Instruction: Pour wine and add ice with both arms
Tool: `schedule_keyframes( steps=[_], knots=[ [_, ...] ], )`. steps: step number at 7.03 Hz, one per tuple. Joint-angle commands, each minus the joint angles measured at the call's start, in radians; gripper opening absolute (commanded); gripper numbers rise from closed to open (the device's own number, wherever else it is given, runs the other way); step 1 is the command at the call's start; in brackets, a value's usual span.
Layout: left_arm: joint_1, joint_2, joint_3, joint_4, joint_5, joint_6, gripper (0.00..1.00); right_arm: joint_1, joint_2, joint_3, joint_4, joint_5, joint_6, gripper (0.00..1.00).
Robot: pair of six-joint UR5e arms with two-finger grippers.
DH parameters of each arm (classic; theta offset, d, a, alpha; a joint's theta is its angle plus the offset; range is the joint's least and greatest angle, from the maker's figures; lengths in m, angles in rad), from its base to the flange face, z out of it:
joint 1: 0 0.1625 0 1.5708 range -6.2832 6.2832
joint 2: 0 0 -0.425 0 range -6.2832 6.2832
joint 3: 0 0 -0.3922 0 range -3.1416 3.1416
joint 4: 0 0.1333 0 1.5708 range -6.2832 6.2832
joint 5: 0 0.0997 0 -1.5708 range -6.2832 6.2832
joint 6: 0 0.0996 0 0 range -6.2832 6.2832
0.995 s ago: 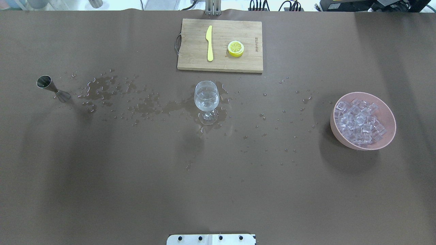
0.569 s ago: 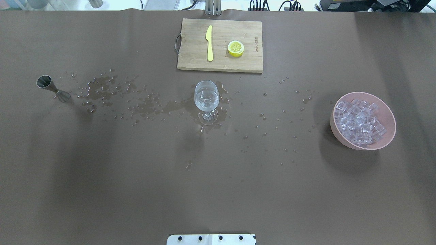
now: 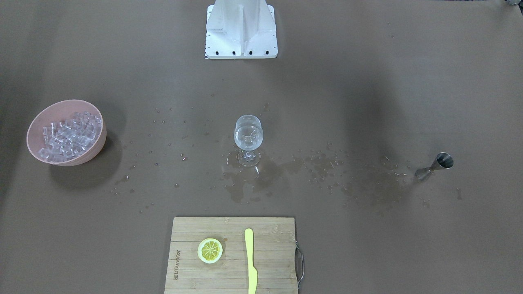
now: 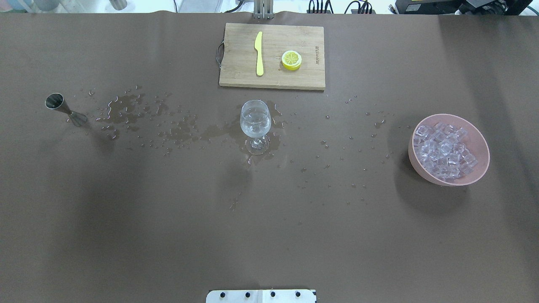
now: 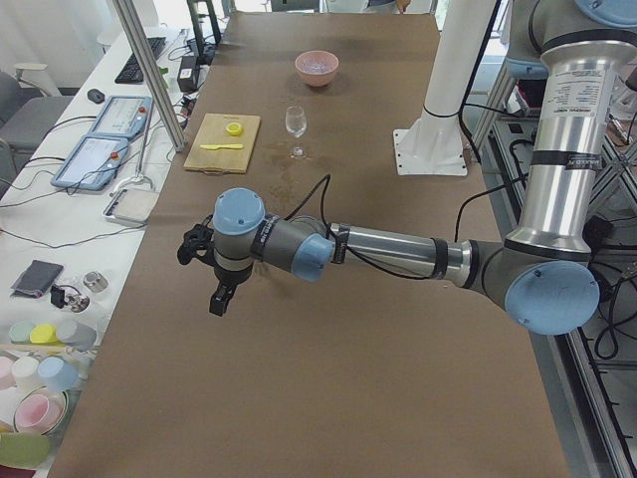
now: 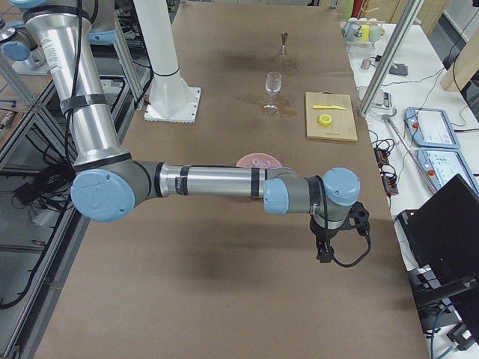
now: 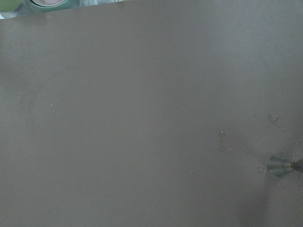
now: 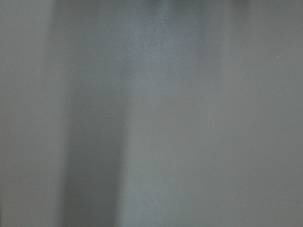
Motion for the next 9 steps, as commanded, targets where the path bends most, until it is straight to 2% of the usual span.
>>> schedule_keyframes(
  steps=[1,3,5,6,7,8,9],
  knots=[
    [0.003,0.035,-0.008,-0.024,0.013,0.005,0.98,0.0,-0.003,-0.001,0.003,0.002,-0.001,1.0],
    [0.008,0.072,0.004,-0.108,0.01,-0.001,0.98,-0.003,-0.015,-0.001,0.008,0.005,-0.001,1.0],
    [0.006,0.094,0.0,-0.117,0.003,-0.001,0.98,-0.005,-0.013,0.002,0.009,0.02,0.001,1.0],
    [0.009,0.089,0.027,-0.158,0.002,-0.002,0.98,-0.014,-0.004,0.026,0.009,0.05,0.012,1.0],
    [0.027,0.097,0.029,-0.262,0.0,-0.055,0.98,-0.015,-0.013,0.045,0.011,0.063,0.015,1.0],
    [0.085,0.091,0.032,-0.296,0.003,-0.208,0.98,-0.034,-0.013,0.049,0.011,0.09,0.016,1.0],
    [0.16,0.097,0.035,-0.38,0.014,-0.222,0.98,-0.046,-0.013,0.049,0.011,0.092,0.018,1.0]
  ],
)
